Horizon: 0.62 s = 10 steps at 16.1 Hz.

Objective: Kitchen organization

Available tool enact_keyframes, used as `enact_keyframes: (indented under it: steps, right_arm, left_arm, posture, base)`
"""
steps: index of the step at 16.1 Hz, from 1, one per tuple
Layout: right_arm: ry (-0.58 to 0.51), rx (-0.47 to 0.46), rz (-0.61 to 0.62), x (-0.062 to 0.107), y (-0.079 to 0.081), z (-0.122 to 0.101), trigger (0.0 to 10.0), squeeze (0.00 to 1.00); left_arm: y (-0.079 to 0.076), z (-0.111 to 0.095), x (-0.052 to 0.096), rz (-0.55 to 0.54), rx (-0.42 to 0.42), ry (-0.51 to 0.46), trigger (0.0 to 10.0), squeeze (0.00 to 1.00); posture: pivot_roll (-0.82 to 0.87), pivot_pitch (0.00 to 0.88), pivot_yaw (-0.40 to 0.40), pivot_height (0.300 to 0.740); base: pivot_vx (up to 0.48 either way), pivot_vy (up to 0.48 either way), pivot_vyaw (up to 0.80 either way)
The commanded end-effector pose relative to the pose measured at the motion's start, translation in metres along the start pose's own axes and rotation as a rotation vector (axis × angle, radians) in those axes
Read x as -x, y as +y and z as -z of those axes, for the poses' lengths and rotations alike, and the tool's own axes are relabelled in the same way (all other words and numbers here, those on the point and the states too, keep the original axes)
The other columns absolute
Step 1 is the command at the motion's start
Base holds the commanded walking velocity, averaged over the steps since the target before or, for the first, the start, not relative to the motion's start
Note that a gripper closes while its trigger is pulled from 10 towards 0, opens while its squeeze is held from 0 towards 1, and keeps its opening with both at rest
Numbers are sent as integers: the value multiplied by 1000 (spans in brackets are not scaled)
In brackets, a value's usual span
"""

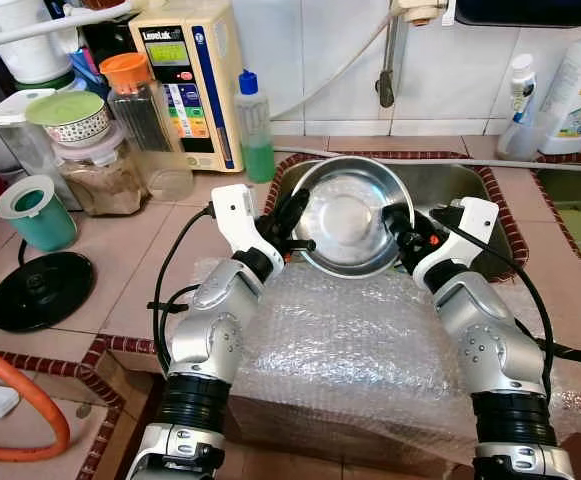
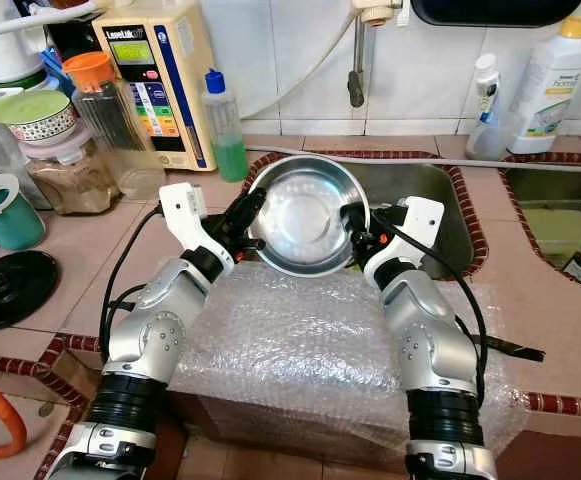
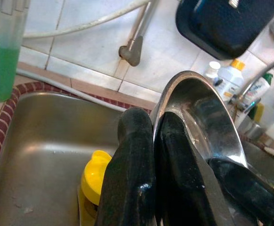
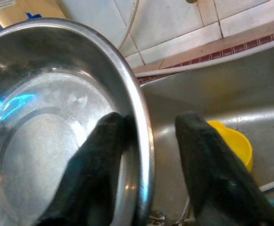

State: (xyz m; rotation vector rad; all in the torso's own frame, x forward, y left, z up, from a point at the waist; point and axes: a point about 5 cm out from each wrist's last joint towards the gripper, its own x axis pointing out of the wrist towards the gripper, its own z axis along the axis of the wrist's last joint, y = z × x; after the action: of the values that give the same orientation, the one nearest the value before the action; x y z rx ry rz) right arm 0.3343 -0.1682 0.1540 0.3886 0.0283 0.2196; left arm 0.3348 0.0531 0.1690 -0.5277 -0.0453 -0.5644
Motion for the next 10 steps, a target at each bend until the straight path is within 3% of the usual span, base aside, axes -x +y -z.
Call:
enact_keyframes:
  steps: [1,3,4,5,6,7,10]
  right_arm:
    - [31,-17,109,8,-22,3,0,0]
    - [32,-28,156,11,-33,1,0,0]
    - [24,-36,165,11,-33,0,0,0]
    - [-1,-17,200,9,-33,-3,0,0]
    - [-8,-10,212,9,-33,-3,0,0]
    - [-15,-5,224,9,-33,-4,0,0]
    - [-28,18,251,10,-32,-5,0,0]
  left_arm:
    - [-12,-10,-3,83,-19,-52,0,0]
    - [-11,-5,-4,78,-22,-30,0,0]
    - [-11,-4,-4,74,-26,-21,1843,0]
    - [-9,-1,-4,65,-14,-5,10000,804]
    - [-9,-1,-4,65,-14,-3,10000,804]
    - [-9,0,-5,65,-18,2,10000,1000]
    - [-9,1,-5,67,-24,15,10000,1000]
  posture:
    - [-69,0,92,740]
    - [-72,0,99,740]
    - [-72,0,101,740]
    - [-75,0,110,740]
    - [-75,0,112,740]
    - [-74,0,115,740]
    - [-69,0,133,740]
  base:
    - [0,0,0]
    - [0,0,0]
    - [0,0,0]
    - [0,0,0]
    - [0,0,0]
    - [0,0,0]
    - [0,0,0]
